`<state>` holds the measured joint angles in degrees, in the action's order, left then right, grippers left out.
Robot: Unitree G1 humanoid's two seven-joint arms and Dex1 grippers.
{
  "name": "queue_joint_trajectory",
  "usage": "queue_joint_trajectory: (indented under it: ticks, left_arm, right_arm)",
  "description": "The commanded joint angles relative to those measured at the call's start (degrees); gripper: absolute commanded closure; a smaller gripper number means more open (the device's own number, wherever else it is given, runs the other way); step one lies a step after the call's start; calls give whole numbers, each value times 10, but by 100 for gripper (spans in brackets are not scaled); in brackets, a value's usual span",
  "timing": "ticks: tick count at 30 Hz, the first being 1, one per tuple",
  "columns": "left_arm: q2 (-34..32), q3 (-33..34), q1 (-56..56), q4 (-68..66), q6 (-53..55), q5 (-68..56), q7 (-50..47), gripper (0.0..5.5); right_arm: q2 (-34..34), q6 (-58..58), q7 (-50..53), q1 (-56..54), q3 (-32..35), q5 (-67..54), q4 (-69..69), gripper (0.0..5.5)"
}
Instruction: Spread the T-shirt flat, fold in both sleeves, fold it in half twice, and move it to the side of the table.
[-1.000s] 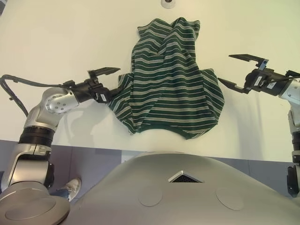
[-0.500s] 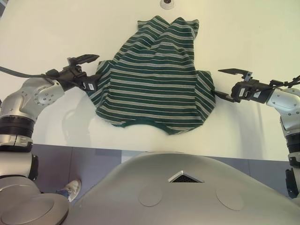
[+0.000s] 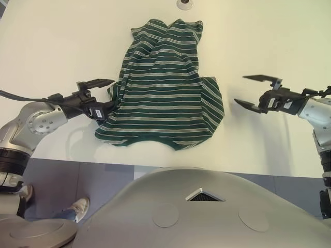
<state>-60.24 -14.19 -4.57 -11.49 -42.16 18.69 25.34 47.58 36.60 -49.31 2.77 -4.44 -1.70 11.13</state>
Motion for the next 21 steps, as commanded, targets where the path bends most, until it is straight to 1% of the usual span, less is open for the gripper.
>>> queue_joint_trajectory:
  ticks: [1,3,5,9,14,18,21]
  left_arm:
    - [-8,0,-20,2,27,26,32,181]
    - [-6,2,-19,-1,31,35,33,181]
    - [-6,2,-20,-5,35,47,31,181]
    - [-2,0,-13,-18,43,84,20,181]
    - [3,0,-12,-20,42,94,16,181]
    - [7,-5,-9,-28,41,105,10,181]
    - [10,-8,-5,-32,47,116,4,181]
  right_arm:
    - [-6,-22,-20,4,11,-83,-71,178]
    - [-10,-32,-31,9,-1,-92,-94,178]
    - [-19,-37,-36,7,-20,-74,-95,178]
    - [-38,-29,-19,-14,-66,22,-51,178]
    - [-43,-14,18,-36,-86,114,0,178]
    - [-26,-10,46,-39,-87,164,14,178]
    - [13,-23,59,-22,-79,209,7,178]
